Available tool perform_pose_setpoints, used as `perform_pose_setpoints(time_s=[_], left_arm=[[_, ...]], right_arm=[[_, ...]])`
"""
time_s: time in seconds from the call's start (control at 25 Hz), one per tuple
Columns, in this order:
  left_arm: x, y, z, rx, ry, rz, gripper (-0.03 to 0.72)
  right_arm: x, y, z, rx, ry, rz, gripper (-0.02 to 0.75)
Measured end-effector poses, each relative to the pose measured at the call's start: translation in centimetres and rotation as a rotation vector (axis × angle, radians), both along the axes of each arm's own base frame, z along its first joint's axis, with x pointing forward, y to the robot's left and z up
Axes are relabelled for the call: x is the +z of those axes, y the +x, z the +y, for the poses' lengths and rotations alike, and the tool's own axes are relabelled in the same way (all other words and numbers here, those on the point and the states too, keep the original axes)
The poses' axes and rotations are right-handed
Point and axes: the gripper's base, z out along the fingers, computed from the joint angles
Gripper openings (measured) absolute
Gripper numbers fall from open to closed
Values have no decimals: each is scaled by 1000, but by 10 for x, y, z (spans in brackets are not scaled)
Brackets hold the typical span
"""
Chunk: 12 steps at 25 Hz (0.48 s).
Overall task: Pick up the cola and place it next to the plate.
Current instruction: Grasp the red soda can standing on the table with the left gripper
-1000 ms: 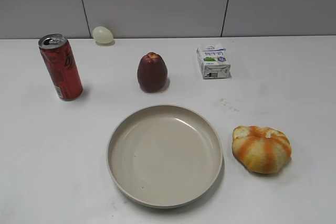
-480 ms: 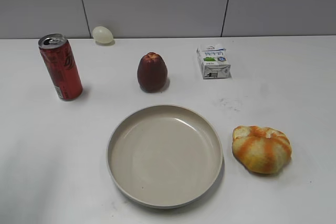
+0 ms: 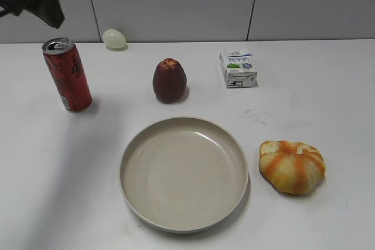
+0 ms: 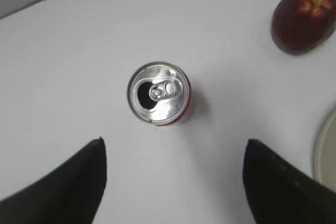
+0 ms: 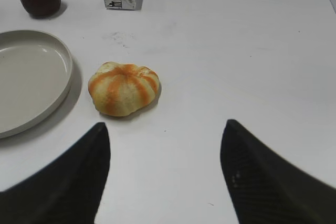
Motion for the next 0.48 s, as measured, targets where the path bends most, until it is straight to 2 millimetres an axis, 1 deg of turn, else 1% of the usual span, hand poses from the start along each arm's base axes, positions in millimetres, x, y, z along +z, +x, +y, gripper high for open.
perform_pose_setpoints(time_s=[0.08,0.2,0.32,0.48], left_arm=[[-15,18,-6,3,8,61,617],[-29,39,-13,5,14,88,617],[-39,51,-16,6,23,100,624],[-53,59,-14,13,48,124,634]], right_arm=[[0,0,0,0,0,0,532],[0,0,0,0,0,0,532],[0,0,0,0,0,-1,532],[0,0,0,0,0,-1,532]])
